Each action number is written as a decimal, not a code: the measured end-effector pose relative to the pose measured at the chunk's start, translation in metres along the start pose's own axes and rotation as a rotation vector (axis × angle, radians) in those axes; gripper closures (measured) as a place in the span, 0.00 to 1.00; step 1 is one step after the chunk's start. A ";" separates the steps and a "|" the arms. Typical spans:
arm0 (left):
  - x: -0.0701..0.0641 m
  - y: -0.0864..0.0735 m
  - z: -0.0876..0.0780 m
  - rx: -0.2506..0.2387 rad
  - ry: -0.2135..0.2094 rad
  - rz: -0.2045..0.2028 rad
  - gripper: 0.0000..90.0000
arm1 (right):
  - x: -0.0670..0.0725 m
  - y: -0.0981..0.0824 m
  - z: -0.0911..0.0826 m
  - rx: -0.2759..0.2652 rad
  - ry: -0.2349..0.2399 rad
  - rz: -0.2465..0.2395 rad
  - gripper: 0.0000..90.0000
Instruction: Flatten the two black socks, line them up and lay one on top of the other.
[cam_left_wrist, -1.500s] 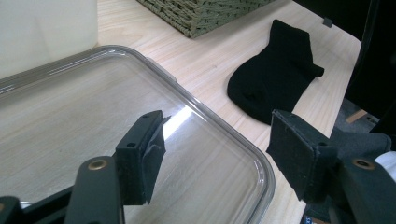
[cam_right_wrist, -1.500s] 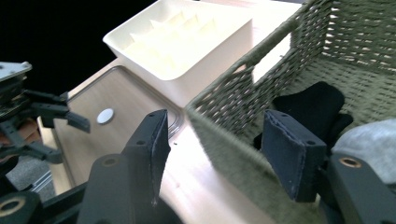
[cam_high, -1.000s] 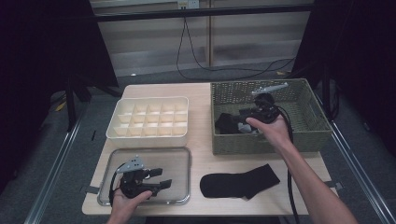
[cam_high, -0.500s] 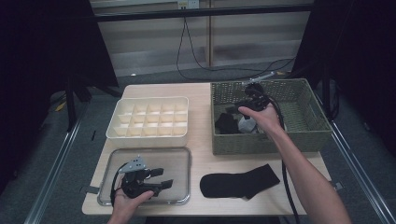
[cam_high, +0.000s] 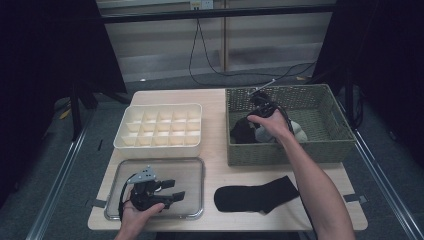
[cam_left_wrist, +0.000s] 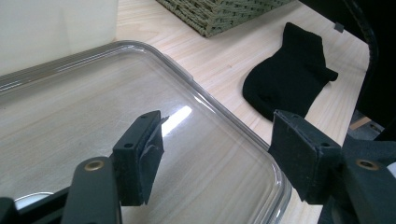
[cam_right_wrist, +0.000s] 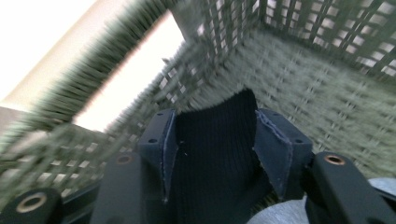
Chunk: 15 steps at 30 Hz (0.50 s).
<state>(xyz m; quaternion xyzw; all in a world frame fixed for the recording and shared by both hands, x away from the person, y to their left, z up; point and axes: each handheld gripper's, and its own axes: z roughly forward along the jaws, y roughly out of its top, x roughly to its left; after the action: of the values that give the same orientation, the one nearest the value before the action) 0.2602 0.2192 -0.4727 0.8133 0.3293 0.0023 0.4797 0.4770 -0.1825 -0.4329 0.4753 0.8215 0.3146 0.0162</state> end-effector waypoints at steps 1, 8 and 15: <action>0.000 0.000 0.000 0.001 0.000 0.001 0.38 | -0.001 -0.001 0.003 0.016 0.006 0.006 0.55; 0.000 0.000 0.001 0.008 -0.007 0.007 0.37 | -0.002 -0.001 0.018 0.132 -0.028 -0.017 0.45; -0.001 -0.001 0.000 0.009 -0.006 0.008 0.37 | -0.002 -0.003 0.030 0.217 -0.031 -0.020 0.43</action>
<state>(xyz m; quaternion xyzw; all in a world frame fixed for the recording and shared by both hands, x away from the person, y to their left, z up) 0.2586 0.2190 -0.4729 0.8167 0.3246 0.0006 0.4772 0.4853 -0.1704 -0.4588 0.4707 0.8551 0.2164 -0.0194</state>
